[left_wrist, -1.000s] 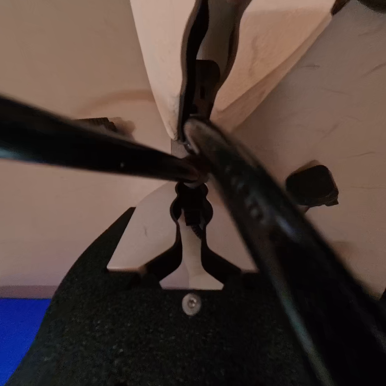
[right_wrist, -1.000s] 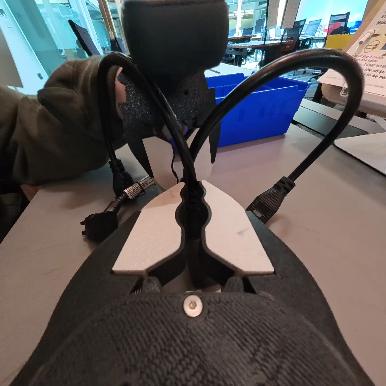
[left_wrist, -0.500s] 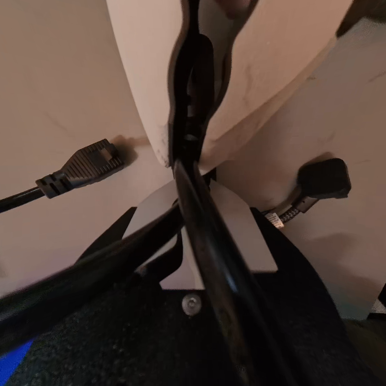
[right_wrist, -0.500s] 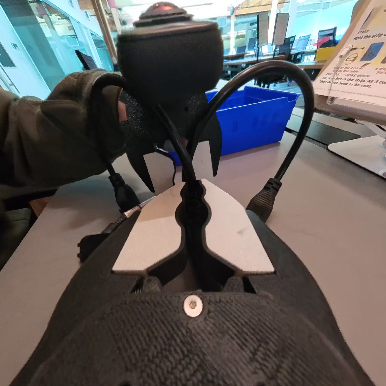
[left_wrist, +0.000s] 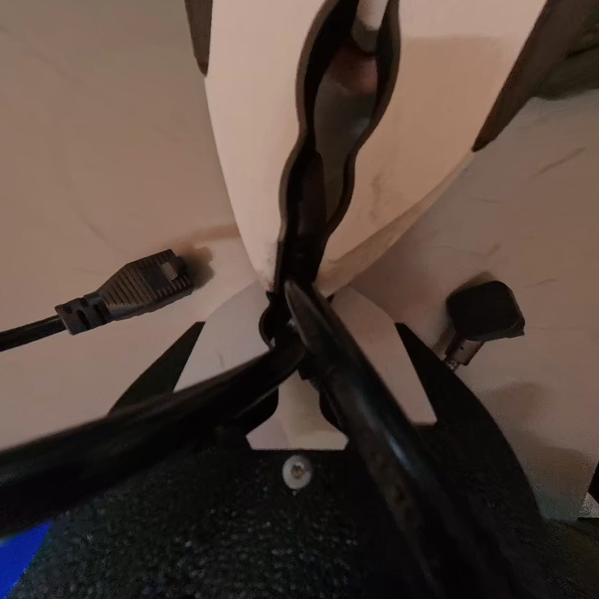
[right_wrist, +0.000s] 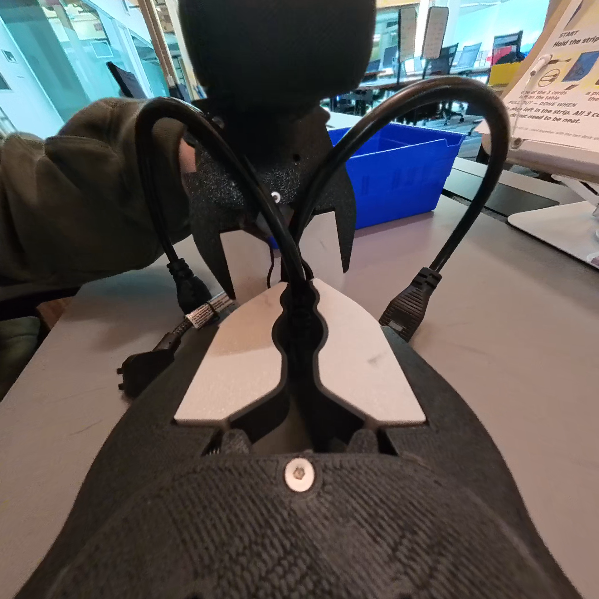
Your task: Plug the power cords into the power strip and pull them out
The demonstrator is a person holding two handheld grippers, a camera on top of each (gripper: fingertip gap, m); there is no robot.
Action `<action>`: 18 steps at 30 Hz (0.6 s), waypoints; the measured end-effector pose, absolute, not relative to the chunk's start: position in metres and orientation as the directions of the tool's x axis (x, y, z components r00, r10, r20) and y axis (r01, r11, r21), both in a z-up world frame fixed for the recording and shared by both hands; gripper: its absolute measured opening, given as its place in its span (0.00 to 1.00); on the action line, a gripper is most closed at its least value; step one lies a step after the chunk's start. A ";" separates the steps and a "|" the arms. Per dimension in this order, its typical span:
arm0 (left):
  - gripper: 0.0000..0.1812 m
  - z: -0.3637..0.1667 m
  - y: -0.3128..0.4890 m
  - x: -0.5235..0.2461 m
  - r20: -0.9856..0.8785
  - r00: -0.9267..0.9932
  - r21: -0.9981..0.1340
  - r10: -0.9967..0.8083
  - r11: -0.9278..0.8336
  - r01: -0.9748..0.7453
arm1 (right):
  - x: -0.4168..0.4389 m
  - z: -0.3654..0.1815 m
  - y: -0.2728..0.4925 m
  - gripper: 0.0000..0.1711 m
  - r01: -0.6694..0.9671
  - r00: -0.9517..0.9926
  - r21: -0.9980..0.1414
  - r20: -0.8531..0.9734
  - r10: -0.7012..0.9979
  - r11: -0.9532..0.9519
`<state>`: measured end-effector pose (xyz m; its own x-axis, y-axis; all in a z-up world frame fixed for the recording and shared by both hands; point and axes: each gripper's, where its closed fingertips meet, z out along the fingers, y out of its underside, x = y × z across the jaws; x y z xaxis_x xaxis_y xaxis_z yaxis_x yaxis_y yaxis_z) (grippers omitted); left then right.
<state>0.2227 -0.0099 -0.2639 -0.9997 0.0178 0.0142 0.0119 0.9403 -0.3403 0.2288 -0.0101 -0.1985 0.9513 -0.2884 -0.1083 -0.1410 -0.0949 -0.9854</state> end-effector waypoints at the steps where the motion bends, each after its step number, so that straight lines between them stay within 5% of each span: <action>1: 0.14 -0.264 -0.012 0.223 0.011 -1.000 -0.339 0.013 0.941 0.008 | 0.229 -0.199 -0.011 0.05 -0.141 0.951 -0.985 -0.108 -0.290 -0.095; 18: 0.13 -0.268 -0.013 0.221 -0.011 -0.995 -0.185 0.094 0.978 0.095 | 0.226 -0.199 -0.008 0.04 -0.177 0.949 -0.980 -0.146 -0.278 -0.089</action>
